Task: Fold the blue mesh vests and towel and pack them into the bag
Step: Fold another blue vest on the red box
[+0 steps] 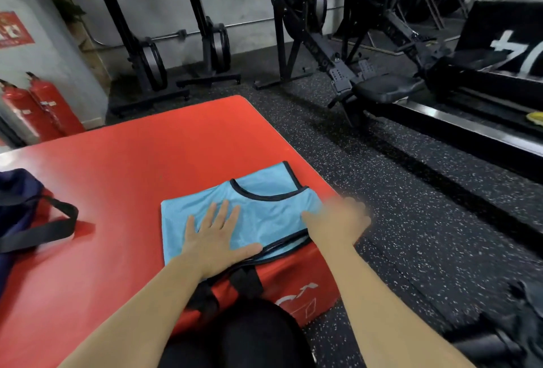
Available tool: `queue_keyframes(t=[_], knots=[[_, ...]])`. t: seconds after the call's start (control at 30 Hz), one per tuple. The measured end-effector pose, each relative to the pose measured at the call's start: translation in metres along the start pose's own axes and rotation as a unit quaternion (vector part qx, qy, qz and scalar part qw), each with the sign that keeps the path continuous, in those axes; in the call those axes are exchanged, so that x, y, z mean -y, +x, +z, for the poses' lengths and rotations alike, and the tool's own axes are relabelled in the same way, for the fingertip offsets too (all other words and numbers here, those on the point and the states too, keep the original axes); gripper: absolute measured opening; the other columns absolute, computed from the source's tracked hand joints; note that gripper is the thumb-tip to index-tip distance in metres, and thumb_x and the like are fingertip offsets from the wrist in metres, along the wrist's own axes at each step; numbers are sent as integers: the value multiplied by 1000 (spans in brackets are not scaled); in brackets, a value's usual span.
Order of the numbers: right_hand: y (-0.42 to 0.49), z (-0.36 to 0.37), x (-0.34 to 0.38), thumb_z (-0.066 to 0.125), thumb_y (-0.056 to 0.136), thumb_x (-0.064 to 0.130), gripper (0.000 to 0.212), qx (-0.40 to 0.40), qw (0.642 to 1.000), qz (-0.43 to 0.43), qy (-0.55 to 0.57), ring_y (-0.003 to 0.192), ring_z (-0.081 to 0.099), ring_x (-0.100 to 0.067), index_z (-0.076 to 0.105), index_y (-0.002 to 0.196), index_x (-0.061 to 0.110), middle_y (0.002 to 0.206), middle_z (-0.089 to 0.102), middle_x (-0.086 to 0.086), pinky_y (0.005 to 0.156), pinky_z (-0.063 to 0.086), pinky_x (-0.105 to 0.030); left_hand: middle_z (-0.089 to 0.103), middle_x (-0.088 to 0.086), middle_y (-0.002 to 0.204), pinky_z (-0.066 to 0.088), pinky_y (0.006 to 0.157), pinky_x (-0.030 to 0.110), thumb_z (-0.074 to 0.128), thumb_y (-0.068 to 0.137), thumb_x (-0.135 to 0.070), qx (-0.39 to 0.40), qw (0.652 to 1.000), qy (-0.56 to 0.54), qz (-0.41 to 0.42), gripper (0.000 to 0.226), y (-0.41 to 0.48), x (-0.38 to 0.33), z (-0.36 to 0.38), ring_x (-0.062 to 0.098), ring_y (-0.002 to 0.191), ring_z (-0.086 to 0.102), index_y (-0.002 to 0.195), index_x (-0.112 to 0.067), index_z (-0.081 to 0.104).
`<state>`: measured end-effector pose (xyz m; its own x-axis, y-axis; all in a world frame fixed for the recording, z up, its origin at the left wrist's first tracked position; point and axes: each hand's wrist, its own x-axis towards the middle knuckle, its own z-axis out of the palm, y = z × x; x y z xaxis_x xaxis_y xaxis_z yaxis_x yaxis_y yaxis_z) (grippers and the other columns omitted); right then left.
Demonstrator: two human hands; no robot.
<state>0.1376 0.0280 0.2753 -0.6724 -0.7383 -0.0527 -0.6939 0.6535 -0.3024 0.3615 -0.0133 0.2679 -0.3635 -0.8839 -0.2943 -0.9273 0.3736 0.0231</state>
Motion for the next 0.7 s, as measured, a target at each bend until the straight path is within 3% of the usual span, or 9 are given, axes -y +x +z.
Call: queue_keyframes(t=[0.17,0.3,0.4,0.5,0.6,0.7], knots=[[8,-4,9,55,87,40,38,58,998,5,4,127,34,-27,61,119,22,133,51,-6,102,28,-44,-29,-8,158,-12,117,57,2,54,-98,-1,1000,-3,2,119,-1,-2,0,14,145,-30,152,-34,-21],[10,-10,13,55,83,37,27,78,997,-3,23,125,39,-25,62,106,24,120,60,-3,100,27,-43,-30,-8,158,-12,117,57,1,52,-98,3,1000,-13,-1,122,-5,-5,-1,14,145,-30,152,-33,-20],[18,-13,9,54,82,38,23,58,996,-1,74,113,52,-25,61,98,22,105,63,-1,97,28,-40,-30,-7,158,-13,116,58,3,54,-98,9,999,-27,-15,121,-2,-19,-2,16,145,-31,153,-32,-18],[31,-19,0,57,84,32,15,36,982,11,186,89,54,-27,50,86,19,81,53,4,91,38,-37,-27,-6,160,-12,116,58,14,70,-94,12,999,-46,-17,109,9,-43,-5,19,146,-28,155,-30,-14],[42,-23,-8,64,81,24,18,48,968,30,245,83,52,-24,50,92,20,83,53,3,77,42,-33,-1,-2,165,3,118,53,17,82,-85,-33,998,-55,-8,94,27,-55,-17,19,151,-6,157,-30,8],[51,-28,-9,71,73,16,28,93,950,63,292,61,42,-19,44,70,21,68,45,3,55,32,-28,33,-5,155,19,112,44,33,93,-68,-138,990,-31,-4,68,47,-47,-41,16,145,22,149,-29,31]])
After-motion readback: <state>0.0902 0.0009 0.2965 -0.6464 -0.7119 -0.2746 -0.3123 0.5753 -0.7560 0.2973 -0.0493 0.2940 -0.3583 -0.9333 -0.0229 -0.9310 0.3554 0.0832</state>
